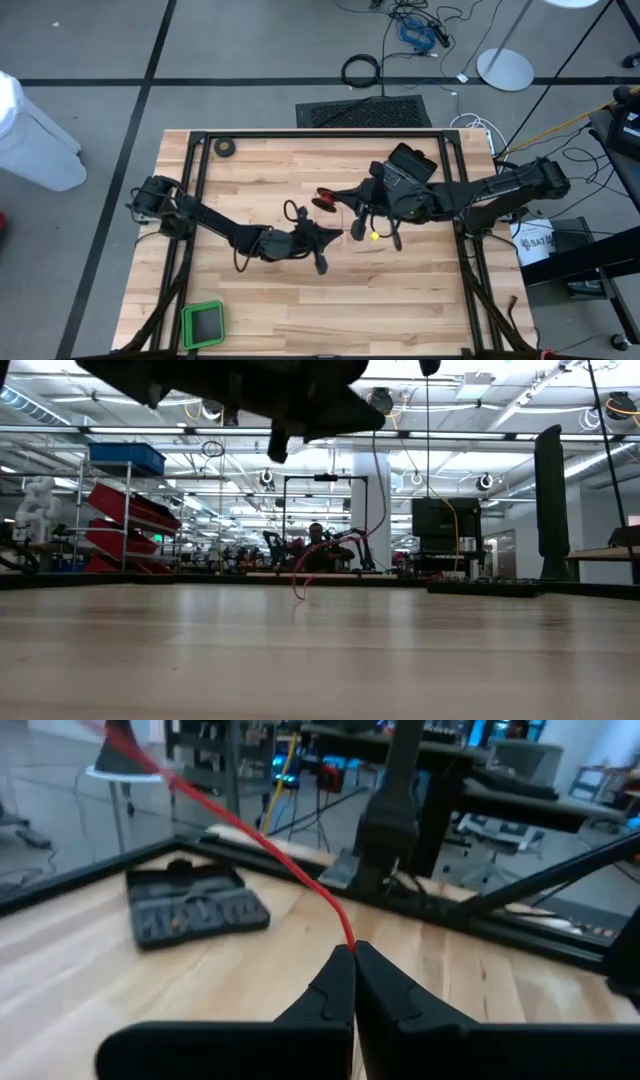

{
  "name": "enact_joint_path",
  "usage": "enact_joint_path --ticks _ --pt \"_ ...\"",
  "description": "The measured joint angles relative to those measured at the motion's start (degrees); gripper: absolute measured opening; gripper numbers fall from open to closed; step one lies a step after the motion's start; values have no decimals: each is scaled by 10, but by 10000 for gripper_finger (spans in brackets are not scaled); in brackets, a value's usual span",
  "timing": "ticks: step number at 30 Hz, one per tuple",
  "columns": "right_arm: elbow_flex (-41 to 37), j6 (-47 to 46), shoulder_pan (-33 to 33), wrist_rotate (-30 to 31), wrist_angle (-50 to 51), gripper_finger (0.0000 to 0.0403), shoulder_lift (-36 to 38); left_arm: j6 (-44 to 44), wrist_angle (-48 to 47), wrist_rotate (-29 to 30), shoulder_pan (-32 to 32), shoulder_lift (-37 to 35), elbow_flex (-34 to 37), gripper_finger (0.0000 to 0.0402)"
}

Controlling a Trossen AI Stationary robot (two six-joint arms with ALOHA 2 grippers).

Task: Coil cords
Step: Coil the red wire into the spool

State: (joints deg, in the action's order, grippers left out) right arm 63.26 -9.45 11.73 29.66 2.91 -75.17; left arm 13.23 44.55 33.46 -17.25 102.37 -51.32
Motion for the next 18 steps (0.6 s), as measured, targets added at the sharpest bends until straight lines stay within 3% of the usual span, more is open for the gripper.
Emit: enact_joint_path --ticks 5,12,18 --pt "0 0 -2 7 7 0 -11 -39 -1 -5 4 0 -29 0" --pt "0 -19 -2 68 80 0 -13 -70 -1 -34 -11 -1 -57 0" --pt "0 -21 -1 69 85 0 -13 -82 -7 -35 -27 -1 -67 0"
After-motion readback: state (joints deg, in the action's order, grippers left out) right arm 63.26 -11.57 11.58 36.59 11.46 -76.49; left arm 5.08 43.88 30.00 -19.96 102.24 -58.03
